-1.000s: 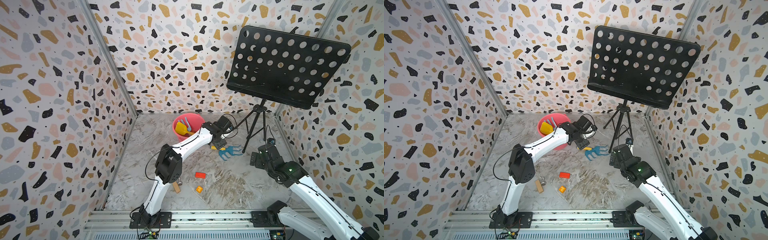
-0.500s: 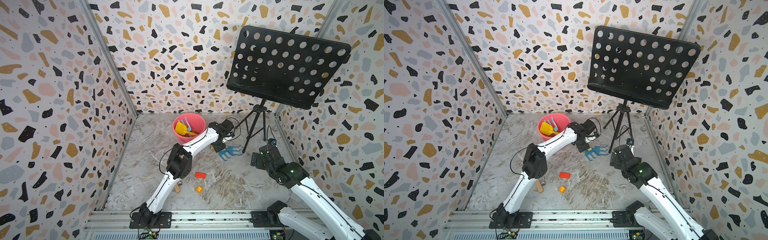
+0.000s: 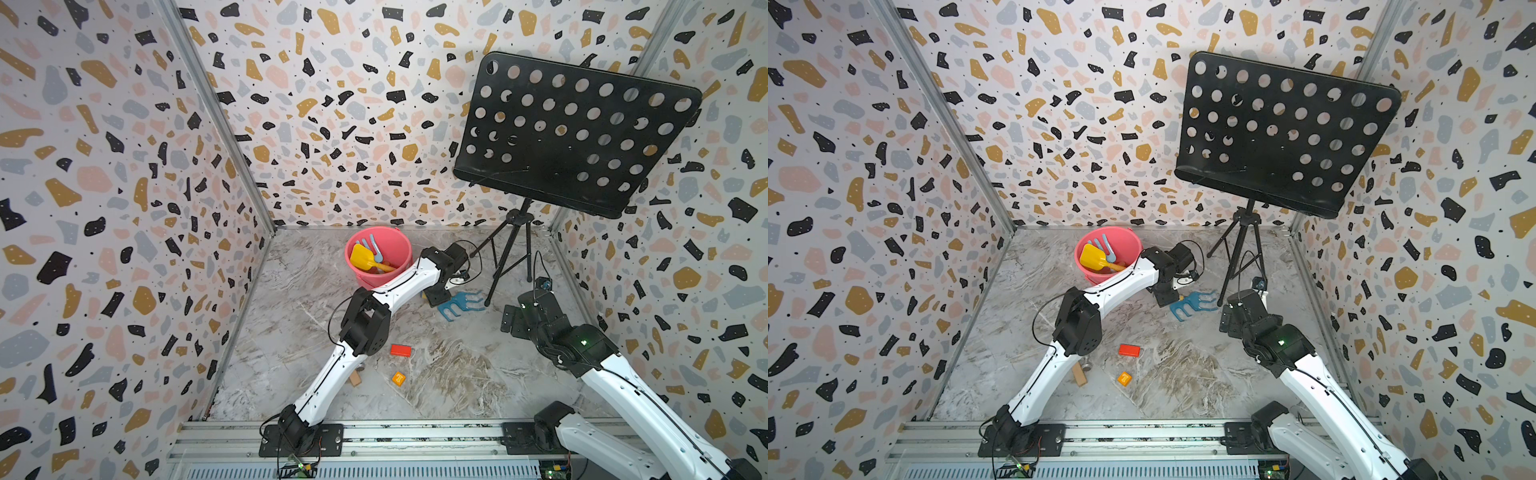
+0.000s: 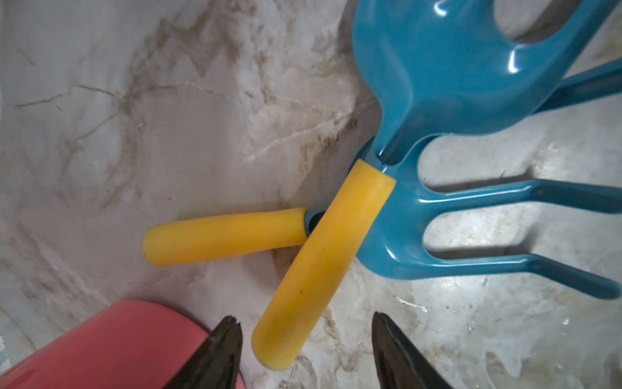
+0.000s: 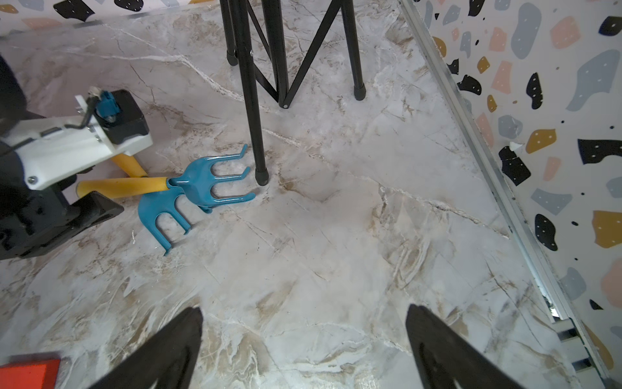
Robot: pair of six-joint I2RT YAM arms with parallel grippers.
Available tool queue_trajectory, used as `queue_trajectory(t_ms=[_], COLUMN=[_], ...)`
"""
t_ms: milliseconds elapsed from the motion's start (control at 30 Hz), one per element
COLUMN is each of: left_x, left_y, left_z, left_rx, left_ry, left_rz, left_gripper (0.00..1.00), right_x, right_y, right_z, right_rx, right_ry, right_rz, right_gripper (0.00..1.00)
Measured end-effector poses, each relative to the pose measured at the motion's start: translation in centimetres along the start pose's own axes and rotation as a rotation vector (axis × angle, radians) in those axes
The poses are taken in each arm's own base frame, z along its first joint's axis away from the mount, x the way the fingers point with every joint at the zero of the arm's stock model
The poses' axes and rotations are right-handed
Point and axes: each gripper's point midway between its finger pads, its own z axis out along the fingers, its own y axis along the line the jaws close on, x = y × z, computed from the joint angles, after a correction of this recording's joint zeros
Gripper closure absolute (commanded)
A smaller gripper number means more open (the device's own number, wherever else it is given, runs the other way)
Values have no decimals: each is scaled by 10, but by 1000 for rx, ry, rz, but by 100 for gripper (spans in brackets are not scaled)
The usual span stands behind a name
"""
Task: Organize the gardening tools
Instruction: Pick up the gardening tool from the center of the board.
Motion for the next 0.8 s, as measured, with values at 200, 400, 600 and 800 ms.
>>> queue_trajectory(t_ms=[200,400,600,800], left_x=[3,3,6,14], left_y=[1,2,-2,-9], left_z=[4,5,9,17], left_rx=[16,29,50,73], left_ry=[4,-1,4,32], left_rz=[6,3,11,28], left_gripper=[43,46,47,55], right_x=[3,5,5,5], right_y=[3,4,4,5], right_z=[3,6,6,6], right_rx=[-4,-3,-5,-5], right_ry=[21,33,34,34], right_rz=[-7,-12,-12,-12], right_gripper=[0,0,0,0])
